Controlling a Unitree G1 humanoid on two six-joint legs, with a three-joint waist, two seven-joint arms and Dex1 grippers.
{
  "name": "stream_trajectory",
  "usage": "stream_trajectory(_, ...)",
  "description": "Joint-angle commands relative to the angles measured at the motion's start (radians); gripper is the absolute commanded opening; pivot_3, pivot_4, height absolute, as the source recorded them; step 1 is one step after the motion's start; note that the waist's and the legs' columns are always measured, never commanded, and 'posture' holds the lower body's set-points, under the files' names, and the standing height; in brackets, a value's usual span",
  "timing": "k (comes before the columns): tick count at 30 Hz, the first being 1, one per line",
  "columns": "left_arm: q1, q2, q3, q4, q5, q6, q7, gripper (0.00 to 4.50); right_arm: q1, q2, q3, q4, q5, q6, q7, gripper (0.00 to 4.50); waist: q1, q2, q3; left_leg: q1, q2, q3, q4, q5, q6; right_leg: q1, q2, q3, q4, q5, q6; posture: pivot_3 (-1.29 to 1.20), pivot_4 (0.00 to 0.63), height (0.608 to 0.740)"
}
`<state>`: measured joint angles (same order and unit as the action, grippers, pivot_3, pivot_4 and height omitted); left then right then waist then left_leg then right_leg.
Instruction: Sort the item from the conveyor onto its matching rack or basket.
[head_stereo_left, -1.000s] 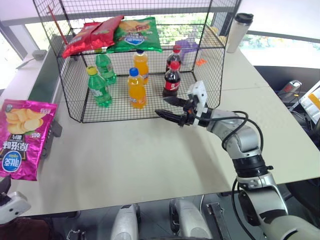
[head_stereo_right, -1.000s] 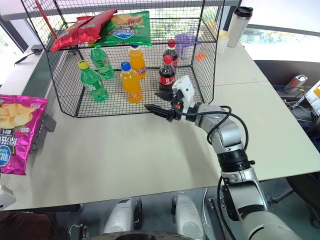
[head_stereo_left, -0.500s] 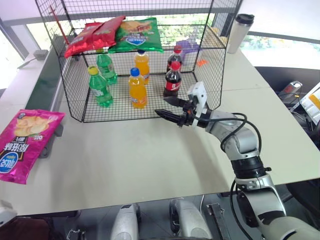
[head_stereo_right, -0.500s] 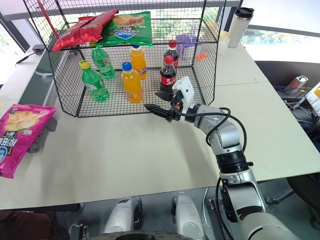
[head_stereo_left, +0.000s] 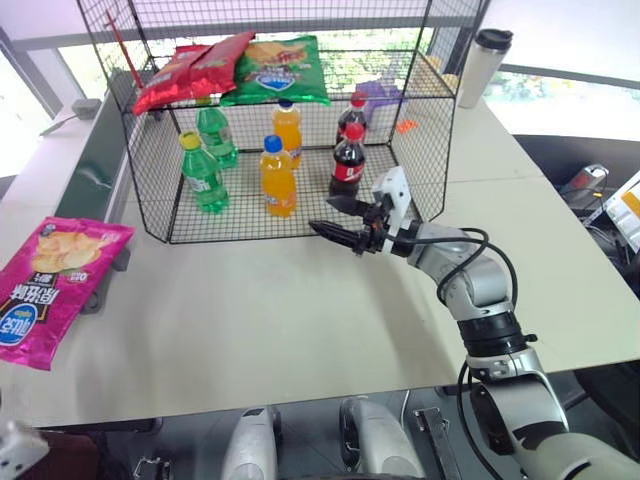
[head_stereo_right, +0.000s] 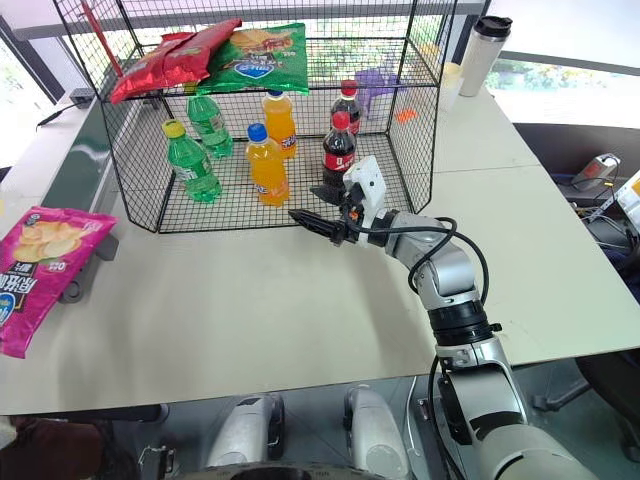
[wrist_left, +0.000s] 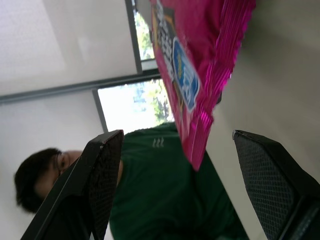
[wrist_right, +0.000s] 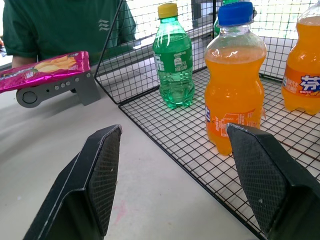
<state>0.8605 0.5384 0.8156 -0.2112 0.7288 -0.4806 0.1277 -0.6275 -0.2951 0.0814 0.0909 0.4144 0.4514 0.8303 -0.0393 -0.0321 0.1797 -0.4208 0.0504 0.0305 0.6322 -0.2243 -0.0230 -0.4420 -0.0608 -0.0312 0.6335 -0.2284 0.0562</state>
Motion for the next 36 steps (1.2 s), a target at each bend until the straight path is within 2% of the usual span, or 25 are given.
stream_trajectory(1,-0.072,0.060,-0.038,0.051,-0.013,0.036,-0.021,3.62,-0.016,-0.005,-0.027,-0.037,0.008,-0.014,-0.009,3.46,0.000,0.000,0.000,0.000,0.000,0.000,0.000,0.000,0.000,0.000,0.000,0.000,0.000,0.000,0.000,0.00,0.150,0.740)
stream_trajectory(7,-0.211,0.155,-0.081,0.097,-0.031,0.070,-0.038,3.62,-0.001,-0.015,-0.036,-0.066,0.007,-0.009,-0.025,3.46,-0.001,0.000,-0.001,0.001,0.000,0.000,0.000,0.000,0.000,0.000,0.000,0.000,0.001,0.001,0.002,0.00,0.150,0.740)
stream_trajectory(11,-0.224,0.168,-0.077,0.081,-0.041,0.070,-0.043,2.41,0.004,-0.018,-0.043,-0.069,0.005,-0.012,-0.039,3.46,-0.005,0.000,-0.001,0.001,0.000,0.001,-0.001,0.000,0.000,0.000,-0.001,0.001,0.001,0.002,0.003,0.00,0.150,0.740)
stream_trajectory(16,-0.247,0.176,-0.080,0.056,-0.087,0.095,-0.105,0.18,-0.006,-0.010,-0.035,-0.055,0.001,-0.022,-0.044,3.46,-0.002,0.000,-0.001,0.001,0.000,0.001,-0.001,0.000,0.000,0.000,-0.001,0.001,0.002,0.002,0.002,0.00,0.150,0.740)
stream_trajectory(17,-0.248,0.175,-0.082,0.050,-0.097,0.099,-0.121,0.03,-0.010,-0.009,-0.034,-0.048,0.000,-0.026,-0.044,3.46,-0.001,0.000,-0.001,0.001,0.000,0.001,-0.001,0.000,0.000,0.000,-0.001,0.001,0.002,0.001,0.002,0.00,0.150,0.740)
stream_trajectory(22,-0.227,0.145,-0.073,-0.004,-0.266,0.193,-0.301,0.03,-0.021,-0.004,-0.032,-0.031,-0.004,-0.036,-0.033,3.46,-0.002,0.000,-0.001,0.001,0.001,0.001,-0.001,0.000,0.000,0.000,-0.001,0.001,0.002,0.001,0.001,0.00,0.150,0.740)
stream_trajectory(25,-0.279,0.147,0.083,-0.084,-0.507,0.348,-0.414,0.03,-0.026,-0.007,-0.034,-0.019,-0.004,-0.042,-0.025,3.46,-0.001,-0.001,-0.001,0.001,0.001,0.001,0.000,0.000,0.000,0.000,-0.001,0.001,0.002,0.001,0.001,0.00,0.150,0.740)
stream_trajectory(31,-0.374,0.371,0.427,-0.136,-0.955,0.743,-0.772,0.03,-0.070,-0.006,-0.048,0.043,0.006,-0.068,0.012,3.46,0.001,-0.001,-0.001,0.002,0.000,0.000,0.002,0.000,0.000,0.001,0.001,0.000,0.004,0.000,0.001,0.00,0.150,0.740)
stream_trajectory(36,-0.405,0.574,0.663,-0.069,-1.149,1.069,-1.024,0.03,-0.112,-0.004,-0.070,0.085,0.031,-0.085,0.049,3.46,-0.004,-0.001,-0.001,0.003,-0.001,0.001,0.000,0.000,0.000,0.001,0.002,0.001,0.004,0.001,0.002,0.00,0.150,0.740)
